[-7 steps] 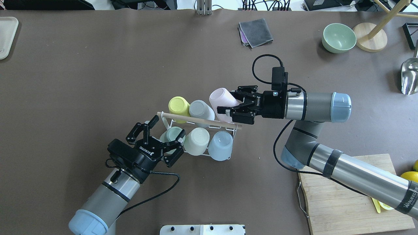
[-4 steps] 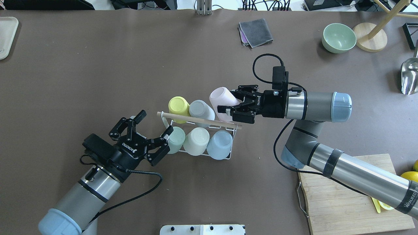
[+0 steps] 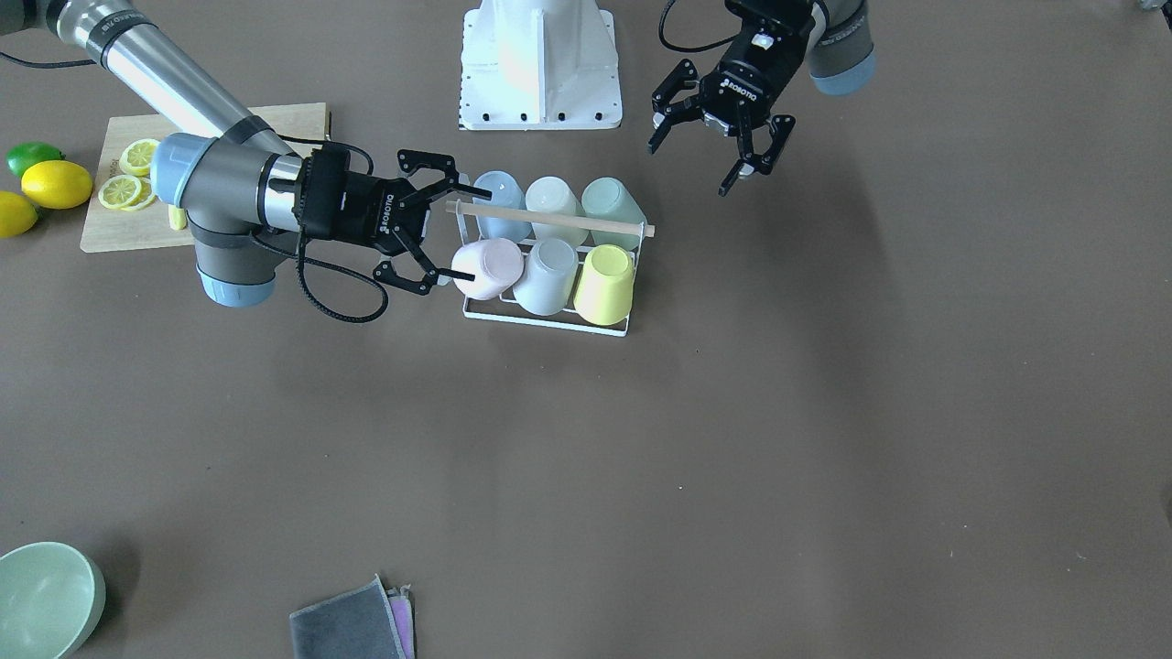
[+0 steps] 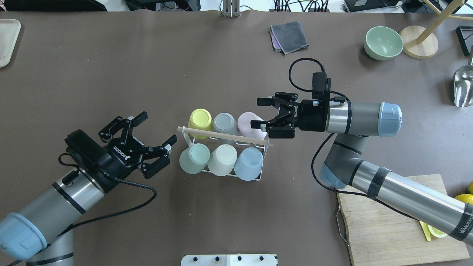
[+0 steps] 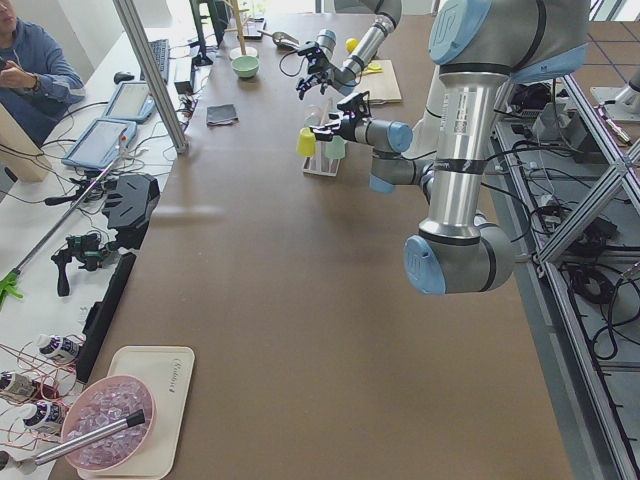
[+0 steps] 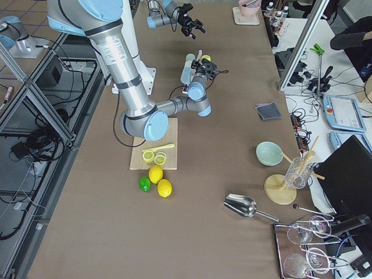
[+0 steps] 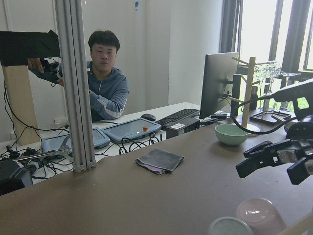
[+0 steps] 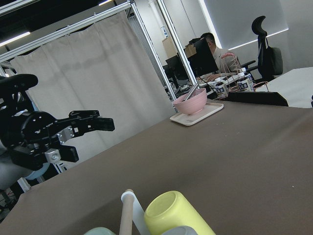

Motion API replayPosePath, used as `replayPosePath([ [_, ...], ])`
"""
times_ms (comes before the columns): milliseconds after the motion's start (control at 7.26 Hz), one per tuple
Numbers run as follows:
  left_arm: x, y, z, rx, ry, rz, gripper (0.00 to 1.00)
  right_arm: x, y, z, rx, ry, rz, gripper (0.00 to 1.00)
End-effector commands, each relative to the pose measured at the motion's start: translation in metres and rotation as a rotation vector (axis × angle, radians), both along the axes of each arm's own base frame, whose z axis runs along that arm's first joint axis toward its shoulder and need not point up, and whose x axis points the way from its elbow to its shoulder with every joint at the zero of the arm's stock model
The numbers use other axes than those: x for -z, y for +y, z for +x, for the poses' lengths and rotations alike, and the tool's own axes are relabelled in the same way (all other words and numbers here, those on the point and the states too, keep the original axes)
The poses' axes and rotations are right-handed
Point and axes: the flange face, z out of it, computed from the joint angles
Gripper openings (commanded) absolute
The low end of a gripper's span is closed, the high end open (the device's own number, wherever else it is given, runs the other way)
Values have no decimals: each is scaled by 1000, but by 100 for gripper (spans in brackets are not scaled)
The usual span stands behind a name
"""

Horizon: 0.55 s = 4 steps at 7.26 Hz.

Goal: Place cup on cup holder

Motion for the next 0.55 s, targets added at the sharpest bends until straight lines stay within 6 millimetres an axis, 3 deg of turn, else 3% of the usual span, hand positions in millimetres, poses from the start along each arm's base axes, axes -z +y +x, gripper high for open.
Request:
replayPosePath([
  [0, -15, -58, -29, -85, -188, -70, 98, -3, -13, 15, -29, 3, 1, 100],
  [413, -54, -124, -86, -203, -334, -391, 98, -25, -87, 75, -163, 165, -134, 100],
])
